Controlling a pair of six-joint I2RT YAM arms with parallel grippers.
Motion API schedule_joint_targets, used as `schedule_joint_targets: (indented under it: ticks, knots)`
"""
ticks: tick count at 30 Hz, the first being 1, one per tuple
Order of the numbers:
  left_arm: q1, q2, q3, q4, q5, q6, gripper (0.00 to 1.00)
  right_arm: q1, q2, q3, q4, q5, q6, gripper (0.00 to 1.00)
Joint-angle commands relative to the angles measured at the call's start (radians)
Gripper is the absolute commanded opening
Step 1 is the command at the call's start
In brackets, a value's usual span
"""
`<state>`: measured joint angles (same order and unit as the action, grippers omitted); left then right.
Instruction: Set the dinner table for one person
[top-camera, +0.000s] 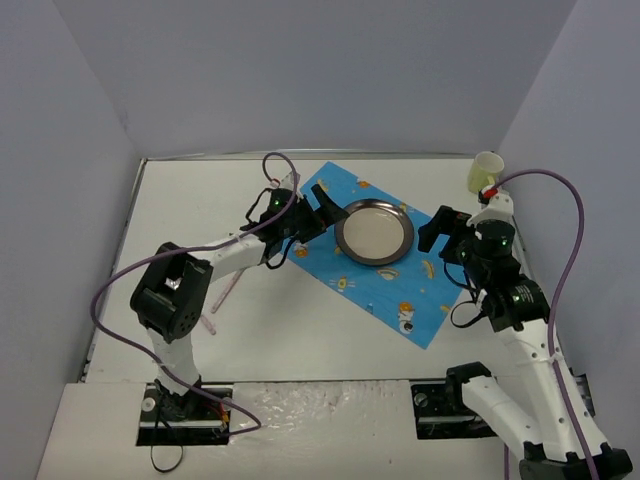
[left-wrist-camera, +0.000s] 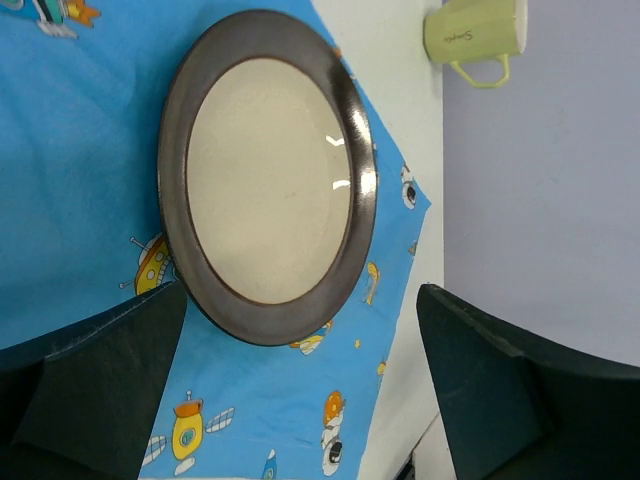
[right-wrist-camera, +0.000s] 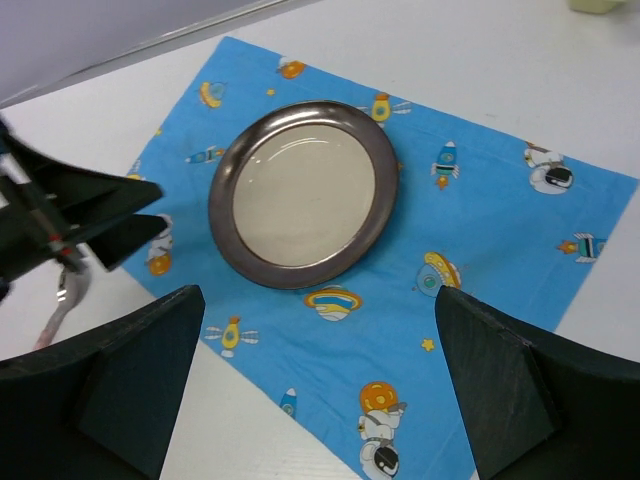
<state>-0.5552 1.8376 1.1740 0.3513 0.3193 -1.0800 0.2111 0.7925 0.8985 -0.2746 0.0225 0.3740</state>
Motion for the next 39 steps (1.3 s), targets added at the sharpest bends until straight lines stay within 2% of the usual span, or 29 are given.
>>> schedule_joint_targets:
  ticks: [1,4,10,17,21,27,32,39]
  knots:
    - [0.000,-0.139,0.035,-0.182,-0.072,0.207,0.97,0.000,0.065,0.050,-0.014,0.145,0.019,1.00]
    - [-0.003,-0.181,0.049,-0.279,-0.090,0.276,0.97,-0.008,0.108,0.043,-0.017,0.166,0.050,1.00]
    - [-0.003,-0.233,0.058,-0.354,-0.095,0.362,0.97,-0.063,0.245,0.040,-0.010,0.128,0.102,0.99]
    - [0.029,-0.342,0.098,-0.615,-0.161,0.560,0.97,-0.167,0.370,0.079,0.023,0.105,0.106,0.98]
    - [0.106,-0.454,0.117,-0.746,-0.184,0.633,0.97,-0.168,0.399,0.136,0.019,0.142,0.081,0.98]
    - [0.297,-0.550,0.173,-0.879,-0.138,0.742,0.97,-0.173,0.433,0.259,-0.006,0.249,-0.037,1.00]
    - [0.385,-0.604,0.136,-0.884,-0.173,0.799,0.97,-0.177,0.469,0.350,-0.003,0.242,-0.151,1.00]
    - [0.439,-0.663,0.026,-0.837,-0.191,0.824,0.97,-0.204,0.567,0.449,0.001,0.185,-0.195,0.98]
